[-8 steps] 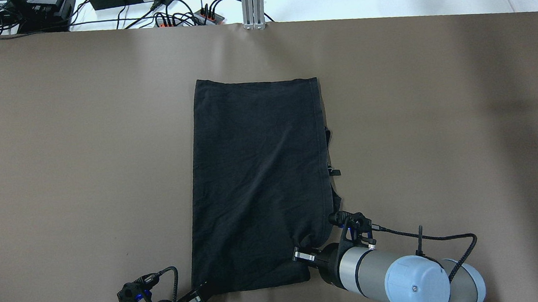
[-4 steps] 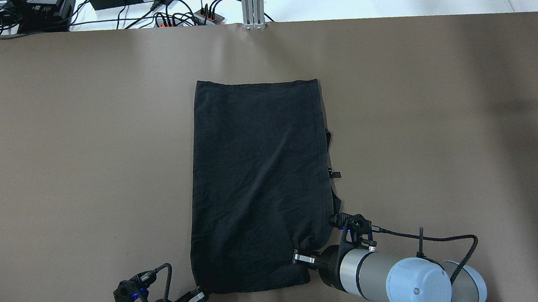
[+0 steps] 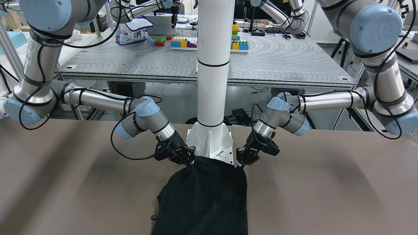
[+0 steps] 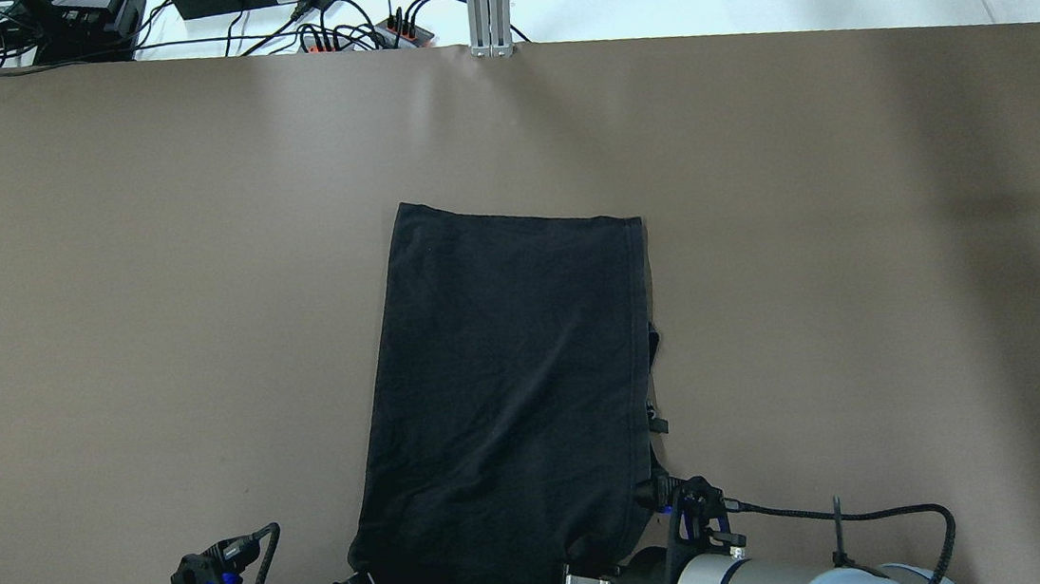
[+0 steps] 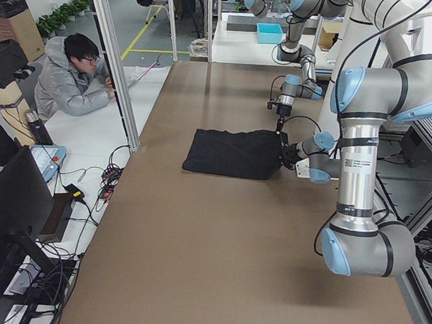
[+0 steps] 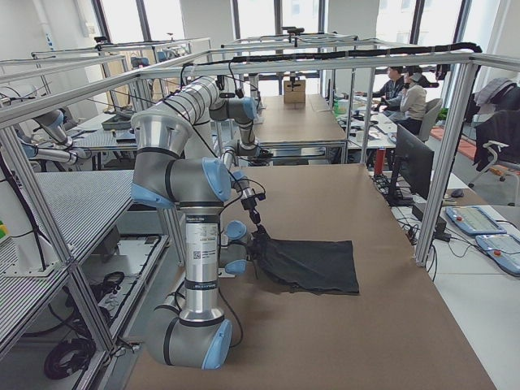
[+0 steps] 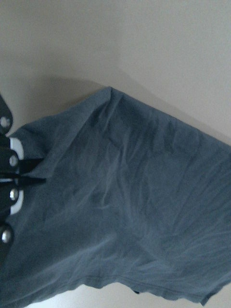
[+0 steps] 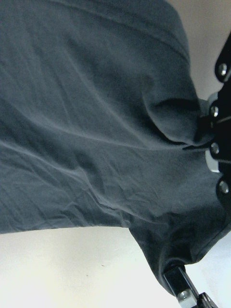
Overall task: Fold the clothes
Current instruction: 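Lift both near corners and fold them away from the robot over the shirt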
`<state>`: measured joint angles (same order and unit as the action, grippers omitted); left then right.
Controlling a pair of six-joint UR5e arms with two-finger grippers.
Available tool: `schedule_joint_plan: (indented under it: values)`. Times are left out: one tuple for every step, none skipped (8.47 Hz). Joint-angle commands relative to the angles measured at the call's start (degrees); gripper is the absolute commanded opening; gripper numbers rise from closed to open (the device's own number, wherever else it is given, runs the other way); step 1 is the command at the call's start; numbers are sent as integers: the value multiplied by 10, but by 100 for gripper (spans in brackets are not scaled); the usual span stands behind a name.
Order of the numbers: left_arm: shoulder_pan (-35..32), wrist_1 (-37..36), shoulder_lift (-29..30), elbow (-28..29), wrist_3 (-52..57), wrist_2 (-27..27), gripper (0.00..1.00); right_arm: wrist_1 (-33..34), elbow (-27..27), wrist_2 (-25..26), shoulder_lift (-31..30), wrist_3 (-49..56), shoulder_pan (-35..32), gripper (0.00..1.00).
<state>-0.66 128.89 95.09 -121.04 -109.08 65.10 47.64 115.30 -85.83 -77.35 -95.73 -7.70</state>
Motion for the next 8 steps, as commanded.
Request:
schedule_joint_plan:
  values:
    - [16, -2, -5, -35, 22, -19, 0, 3, 31, 1, -16, -8, 20, 0]
    - [10, -2, -3, -48, 39, 0, 0, 3, 29, 1, -13, -7, 15, 0]
    - [-15, -2, 0, -54, 51, 24, 0, 3, 27, 0, -12, -7, -4, 0]
    - [-60, -2, 4, -54, 65, 66, 0, 4, 27, -6, -10, -6, -32, 0]
    - [-111, -3, 22, -48, 70, 118, 0, 4, 26, -14, -9, -6, -64, 0]
    - [-146, -4, 41, -35, 71, 149, 0, 4, 25, -26, -4, -6, -91, 0]
    - [-172, -6, 62, -18, 85, 166, 0, 9, 21, -28, 6, -6, -108, 0]
    - [-192, -6, 82, 3, 93, 168, 0, 24, 11, -28, 29, -3, -129, 0]
